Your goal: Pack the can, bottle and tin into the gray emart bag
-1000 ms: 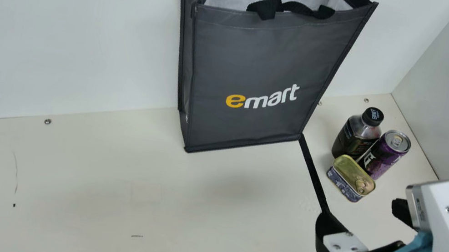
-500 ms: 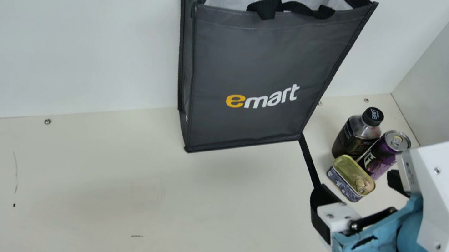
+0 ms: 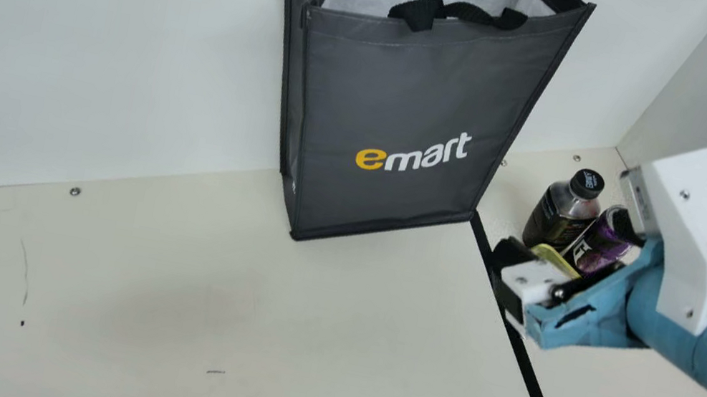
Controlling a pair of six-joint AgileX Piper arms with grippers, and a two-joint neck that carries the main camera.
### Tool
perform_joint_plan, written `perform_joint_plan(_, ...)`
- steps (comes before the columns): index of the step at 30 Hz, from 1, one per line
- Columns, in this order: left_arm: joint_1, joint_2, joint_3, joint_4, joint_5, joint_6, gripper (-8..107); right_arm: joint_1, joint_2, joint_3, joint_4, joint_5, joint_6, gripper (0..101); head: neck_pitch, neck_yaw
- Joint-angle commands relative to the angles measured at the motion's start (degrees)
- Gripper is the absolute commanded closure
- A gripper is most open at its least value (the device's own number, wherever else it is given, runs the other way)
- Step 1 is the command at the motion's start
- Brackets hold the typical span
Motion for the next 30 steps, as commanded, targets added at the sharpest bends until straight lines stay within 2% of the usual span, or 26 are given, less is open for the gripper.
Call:
perform_joint_plan(1,0.0,0.0,0.0,0.0,0.0,0.0,9,-0.7,1.1,-1.3,0.6,-0.3,-1.8,10,-1.3,-0.1)
perform_joint_plan(16,0.0,0.0,0.0,0.0,0.0,0.0,9,-6.3,9.4,-10.5,6.0,-1.4,-14.3,10,-1.3,-0.1)
perform_joint_plan(30,0.0,0.0,0.0,0.0,0.0,0.0,9,-8.4,17.6,-21.1,9.9,-0.5,-22.9,10,-1.3,-0.1)
